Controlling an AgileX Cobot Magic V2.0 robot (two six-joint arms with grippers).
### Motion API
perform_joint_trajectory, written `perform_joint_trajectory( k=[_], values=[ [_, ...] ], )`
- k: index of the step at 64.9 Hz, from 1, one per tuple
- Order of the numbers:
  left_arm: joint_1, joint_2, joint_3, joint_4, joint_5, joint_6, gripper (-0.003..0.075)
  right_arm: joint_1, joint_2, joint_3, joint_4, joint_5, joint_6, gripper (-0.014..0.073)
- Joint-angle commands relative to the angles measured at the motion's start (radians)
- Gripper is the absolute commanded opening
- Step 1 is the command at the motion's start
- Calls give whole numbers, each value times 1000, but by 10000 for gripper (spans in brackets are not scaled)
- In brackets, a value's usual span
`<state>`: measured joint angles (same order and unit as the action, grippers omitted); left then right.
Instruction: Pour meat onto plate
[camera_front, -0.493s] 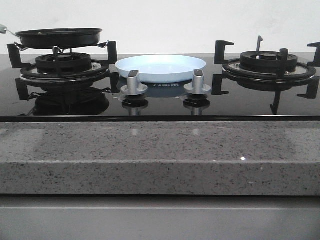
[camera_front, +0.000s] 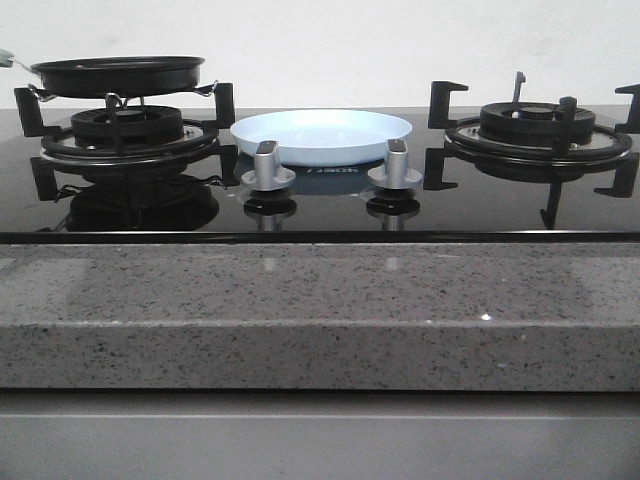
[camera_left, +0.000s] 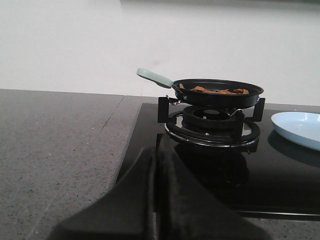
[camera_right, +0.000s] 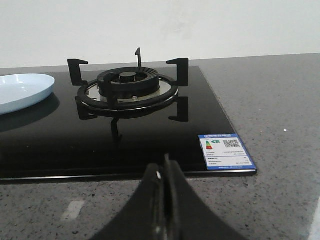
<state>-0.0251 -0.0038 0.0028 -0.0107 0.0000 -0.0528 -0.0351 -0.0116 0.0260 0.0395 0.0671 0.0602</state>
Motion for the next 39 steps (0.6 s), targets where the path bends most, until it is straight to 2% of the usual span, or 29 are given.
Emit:
perform_joint_trajectory(
  k=[1, 34, 39],
  values=[
    [2, -17, 7, -7, -85, 0, -20, -9, -16, -5, -14, -73, -3, -71],
    [2, -17, 7, -7, -85, 0, -20, -9, -16, -5, -14, -78, -3, -71],
    [2, -17, 4, -3, -127, 0, -20, -9, -16, -5, -14, -86, -3, -71]
  ],
)
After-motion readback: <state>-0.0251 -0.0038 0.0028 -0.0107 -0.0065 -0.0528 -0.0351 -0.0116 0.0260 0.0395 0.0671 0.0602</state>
